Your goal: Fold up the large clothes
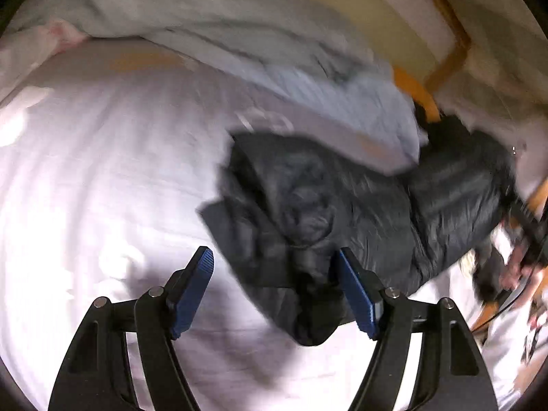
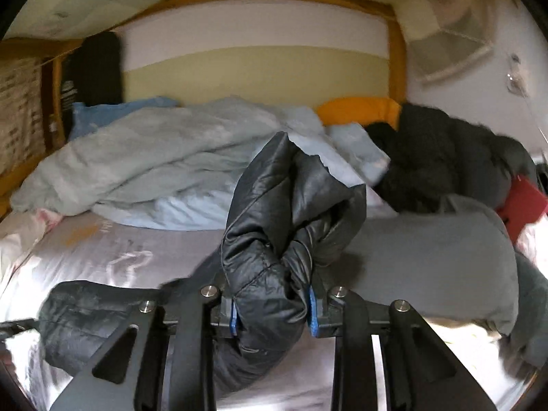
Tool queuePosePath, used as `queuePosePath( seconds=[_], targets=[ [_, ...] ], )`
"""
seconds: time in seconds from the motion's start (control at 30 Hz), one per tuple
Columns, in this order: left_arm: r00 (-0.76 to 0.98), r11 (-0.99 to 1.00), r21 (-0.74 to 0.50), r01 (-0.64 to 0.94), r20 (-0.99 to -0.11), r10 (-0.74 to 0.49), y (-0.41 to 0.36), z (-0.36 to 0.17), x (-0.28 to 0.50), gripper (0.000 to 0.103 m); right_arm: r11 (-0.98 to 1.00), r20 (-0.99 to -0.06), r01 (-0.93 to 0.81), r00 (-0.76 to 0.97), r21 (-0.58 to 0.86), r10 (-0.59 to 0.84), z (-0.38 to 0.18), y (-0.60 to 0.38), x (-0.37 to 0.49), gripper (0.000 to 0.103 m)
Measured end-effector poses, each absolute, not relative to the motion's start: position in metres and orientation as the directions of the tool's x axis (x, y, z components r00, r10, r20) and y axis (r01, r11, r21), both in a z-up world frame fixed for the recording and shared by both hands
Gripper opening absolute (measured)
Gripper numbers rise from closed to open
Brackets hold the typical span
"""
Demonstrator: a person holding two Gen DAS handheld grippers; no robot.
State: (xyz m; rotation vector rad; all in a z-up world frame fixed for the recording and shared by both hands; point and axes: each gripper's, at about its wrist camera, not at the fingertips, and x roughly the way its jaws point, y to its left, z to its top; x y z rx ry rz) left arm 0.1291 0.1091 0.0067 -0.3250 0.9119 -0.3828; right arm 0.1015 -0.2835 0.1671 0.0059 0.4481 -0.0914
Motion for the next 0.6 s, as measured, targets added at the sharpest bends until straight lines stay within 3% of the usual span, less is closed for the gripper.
queuePosePath(
  seconds=[0.07,0.17,0.27,0.33,0.43,0.6],
  targets=[
    [0.605,0.936,-0.288,0.203,-0.715,-0.351,0.094,0.013,0.125,0.072,0.998,-0.398,0.062,0.915,-0.026,-0.067,0.169,-0.259,0.097,0.032],
    [0.624,0.935,-0.28,0.219,-0.696,-0.354,0.091,0.021,0.116,0.072,0.997,-0.375,0.053,0.924,-0.061,-0.072,0.17,-0.226,0.092,0.032],
    [0.678,0.957,-0.215,0.196,-0.675,-0.291,0.091,0.03,0.11,0.072,0.988,-0.34,-0.069,0.94,-0.138,0.018,0.162,-0.148,0.078,0.032],
    [0.678,0.951,-0.248,0.185,-0.668,-0.306,0.098,0.032,0.111,0.072,0.976,-0.324,-0.097,0.946,-0.196,0.029,0.153,-0.116,0.073,0.033],
    [0.606,0.892,-0.414,0.182,-0.667,-0.433,0.123,0.029,0.12,0.072,0.948,-0.325,-0.038,0.943,-0.317,-0.071,0.127,-0.063,0.07,0.033],
    [0.677,0.933,-0.348,0.095,-0.664,-0.317,0.146,0.039,0.121,0.072,0.939,-0.401,-0.152,0.916,-0.308,0.017,0.083,-0.017,0.062,0.034]
  ],
)
